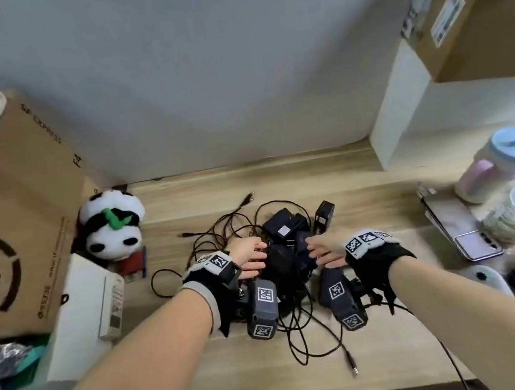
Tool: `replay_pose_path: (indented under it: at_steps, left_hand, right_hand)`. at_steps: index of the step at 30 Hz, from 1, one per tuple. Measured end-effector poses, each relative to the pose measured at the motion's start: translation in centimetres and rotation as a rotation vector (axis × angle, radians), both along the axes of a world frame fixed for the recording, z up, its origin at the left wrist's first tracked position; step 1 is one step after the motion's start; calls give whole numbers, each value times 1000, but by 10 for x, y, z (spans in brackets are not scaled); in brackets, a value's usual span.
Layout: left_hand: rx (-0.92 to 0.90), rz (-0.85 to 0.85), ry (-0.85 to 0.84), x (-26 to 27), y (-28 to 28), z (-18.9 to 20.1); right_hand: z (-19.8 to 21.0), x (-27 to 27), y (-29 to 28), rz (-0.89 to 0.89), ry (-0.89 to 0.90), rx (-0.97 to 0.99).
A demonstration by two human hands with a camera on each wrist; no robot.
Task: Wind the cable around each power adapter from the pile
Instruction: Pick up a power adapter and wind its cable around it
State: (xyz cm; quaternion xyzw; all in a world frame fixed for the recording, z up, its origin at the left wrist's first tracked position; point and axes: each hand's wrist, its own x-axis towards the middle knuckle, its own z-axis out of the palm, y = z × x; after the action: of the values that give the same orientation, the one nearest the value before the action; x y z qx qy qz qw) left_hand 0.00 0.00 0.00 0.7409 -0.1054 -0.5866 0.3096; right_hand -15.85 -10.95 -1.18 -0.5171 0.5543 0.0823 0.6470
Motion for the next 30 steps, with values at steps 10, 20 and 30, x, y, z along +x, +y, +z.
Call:
replay_pose_path:
  at_steps: [10,20,30]
  left_hand:
    - [46,43,55,-7,10,-23]
    - [-44,53,192,-5,18,-22]
    - [-194,33,69,7,14,8]
  right_hand:
    - [-27,26,29,349,294,-510]
    - [-24,9,21,45,-212,-63]
    - [32,4,11,51,-445,-57]
